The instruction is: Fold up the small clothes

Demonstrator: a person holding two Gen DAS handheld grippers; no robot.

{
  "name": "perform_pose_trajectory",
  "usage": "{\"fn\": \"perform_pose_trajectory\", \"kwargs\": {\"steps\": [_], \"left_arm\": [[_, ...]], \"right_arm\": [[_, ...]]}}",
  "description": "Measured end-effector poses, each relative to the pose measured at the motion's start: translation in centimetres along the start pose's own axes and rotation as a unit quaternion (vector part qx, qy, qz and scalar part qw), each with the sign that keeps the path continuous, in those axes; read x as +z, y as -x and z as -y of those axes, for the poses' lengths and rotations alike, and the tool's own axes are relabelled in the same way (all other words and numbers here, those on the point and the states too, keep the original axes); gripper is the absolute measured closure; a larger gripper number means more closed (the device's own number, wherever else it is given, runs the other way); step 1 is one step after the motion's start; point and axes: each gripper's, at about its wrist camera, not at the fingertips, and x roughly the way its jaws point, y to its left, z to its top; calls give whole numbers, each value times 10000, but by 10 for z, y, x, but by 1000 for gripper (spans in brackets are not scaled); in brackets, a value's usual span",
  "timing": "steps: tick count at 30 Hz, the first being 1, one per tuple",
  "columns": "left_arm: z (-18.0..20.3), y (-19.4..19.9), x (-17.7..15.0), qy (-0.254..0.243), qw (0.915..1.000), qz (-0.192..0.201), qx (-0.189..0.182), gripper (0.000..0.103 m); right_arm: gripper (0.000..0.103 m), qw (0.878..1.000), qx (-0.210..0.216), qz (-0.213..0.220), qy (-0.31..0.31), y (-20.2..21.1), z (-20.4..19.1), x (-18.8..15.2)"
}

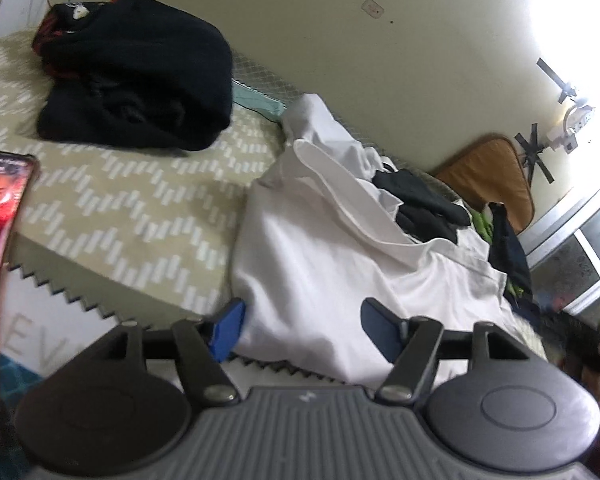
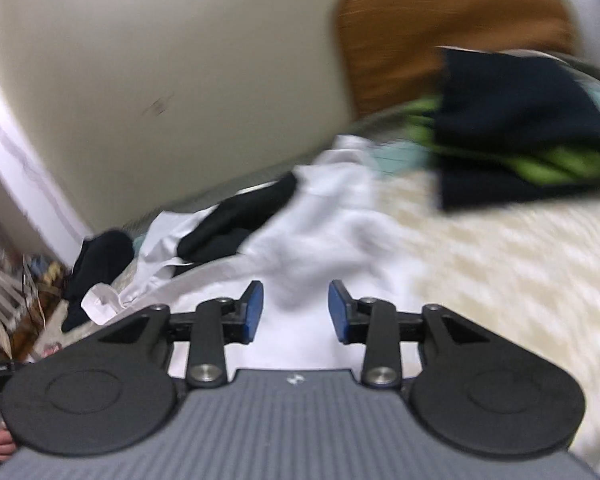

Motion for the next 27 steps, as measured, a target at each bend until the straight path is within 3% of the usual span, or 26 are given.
{"fn": "perform_pose_trajectory", "kwargs": {"steps": [5,7,11,12,13,14,19,21,23,25,27], "left_arm": [[6,-6,-1,83,9999,-24,-98,34],[8,-7,-3,87,10000,-4,-39,38],[7,-15,-2,271,9995,-146,52,87],[7,-17,-1,325,9992,-213,57,92],[8,-19,1,340,9990,-263,93,93],[11,-19,3,288,9990,-282,170,93],[28,5,13,-258,9988,-254,318,94],[34,4,14,-488,9970,-431,412,90],[43,-2,12,-852,9918,-626,725,87],[48,3,15,-1156,9878,-623,841,72],[49,22,26,-1300,9870,-251,910,63]], "right_arm": [[48,9965,-171,68,-814,49,33,-27],[47,9943,-72,-32,-1060,53,40,-36],[49,9930,158,-150,-1161,33,27,-50],[63,9933,240,-209,-1111,27,21,-52],[94,9937,211,-226,-1081,23,15,-52],[95,9938,165,-265,-1069,18,10,-51],[96,9988,-253,52,-408,60,-9,-42],[96,9986,-360,-103,-381,71,-6,-45],[92,9968,-431,-580,-338,65,0,-50],[81,9947,-507,-851,-279,62,3,-45],[72,9974,-516,-450,-211,79,6,-27]]}}
